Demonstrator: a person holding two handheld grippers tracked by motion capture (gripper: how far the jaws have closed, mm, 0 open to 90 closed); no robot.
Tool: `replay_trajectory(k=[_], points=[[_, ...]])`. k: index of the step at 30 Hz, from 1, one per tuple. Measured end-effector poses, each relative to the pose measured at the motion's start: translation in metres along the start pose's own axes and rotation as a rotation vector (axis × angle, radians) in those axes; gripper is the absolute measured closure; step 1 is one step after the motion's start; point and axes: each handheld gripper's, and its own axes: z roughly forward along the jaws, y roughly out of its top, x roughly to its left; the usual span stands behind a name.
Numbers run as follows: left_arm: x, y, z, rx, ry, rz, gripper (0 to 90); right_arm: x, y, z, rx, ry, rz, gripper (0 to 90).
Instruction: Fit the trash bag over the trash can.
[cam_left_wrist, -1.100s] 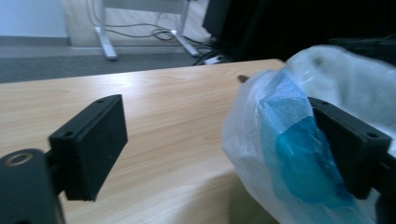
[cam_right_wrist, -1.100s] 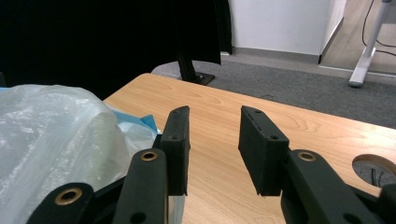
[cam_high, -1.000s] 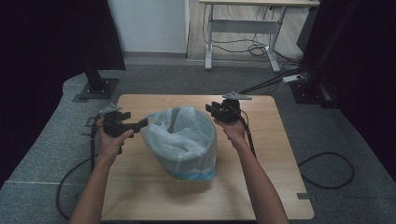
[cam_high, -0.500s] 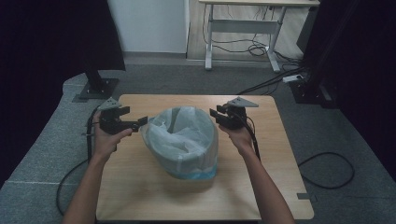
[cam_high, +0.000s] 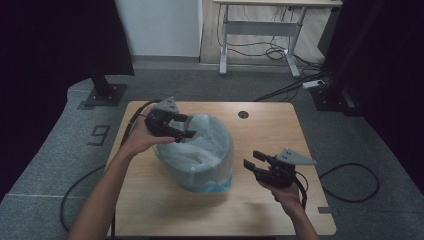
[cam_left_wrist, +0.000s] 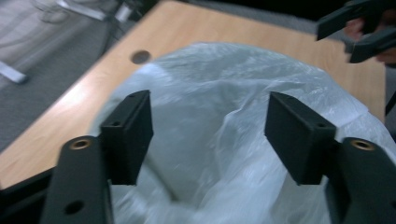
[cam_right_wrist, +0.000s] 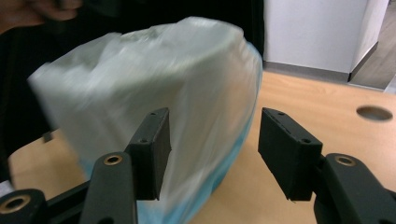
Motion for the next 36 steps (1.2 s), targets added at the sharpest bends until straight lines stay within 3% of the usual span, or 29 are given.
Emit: replay_trajectory(k=[4,6,9,13,19,21,23,25,26,29,32,35,36], points=[[-0.004,0.011,0.031,0.138,-0.053,0.044,42.7,0.007,-0.023,-0.027,-0.02,0.004,0.018,42.8],[-0.008,0.014,0.051,0.241,-0.081,0.074,45.8,0.009,-0.031,-0.038,-0.034,0.006,0.033,42.8],[-0.015,0.016,0.073,0.35,-0.082,0.104,47.2,0.013,-0.04,-0.051,-0.052,0.008,0.043,42.6],[-0.019,0.018,0.088,0.424,-0.082,0.124,47.5,0.015,-0.047,-0.06,-0.061,0.011,0.049,42.1],[-0.019,0.016,0.101,0.488,-0.077,0.112,44.0,0.012,-0.053,-0.065,-0.058,0.006,0.066,41.5],[-0.018,0.016,0.1,0.473,-0.067,0.103,41.4,0.012,-0.054,-0.065,-0.057,0.005,0.067,41.4],[-0.017,0.018,0.091,0.42,-0.048,0.093,37.1,0.012,-0.054,-0.066,-0.059,0.003,0.069,41.4],[-0.015,0.02,0.078,0.341,-0.028,0.073,31.7,0.011,-0.054,-0.067,-0.062,0.003,0.071,41.3],[-0.014,0.021,0.064,0.259,-0.019,0.045,30.3,0.011,-0.054,-0.067,-0.064,0.002,0.069,41.2],[-0.014,0.018,0.036,0.12,0.008,0.008,25.0,0.01,-0.054,-0.07,-0.067,-0.003,0.071,41.1],[-0.015,0.003,0.003,-0.025,0.075,-0.053,23.5,0.009,-0.056,-0.073,-0.071,-0.011,0.078,41.1],[-0.02,-0.016,-0.02,-0.084,0.129,-0.075,22.2,0.007,-0.057,-0.076,-0.072,-0.018,0.083,41.1],[-0.023,-0.03,-0.032,-0.107,0.162,-0.093,22.1,0.006,-0.058,-0.077,-0.072,-0.021,0.084,41.1]])
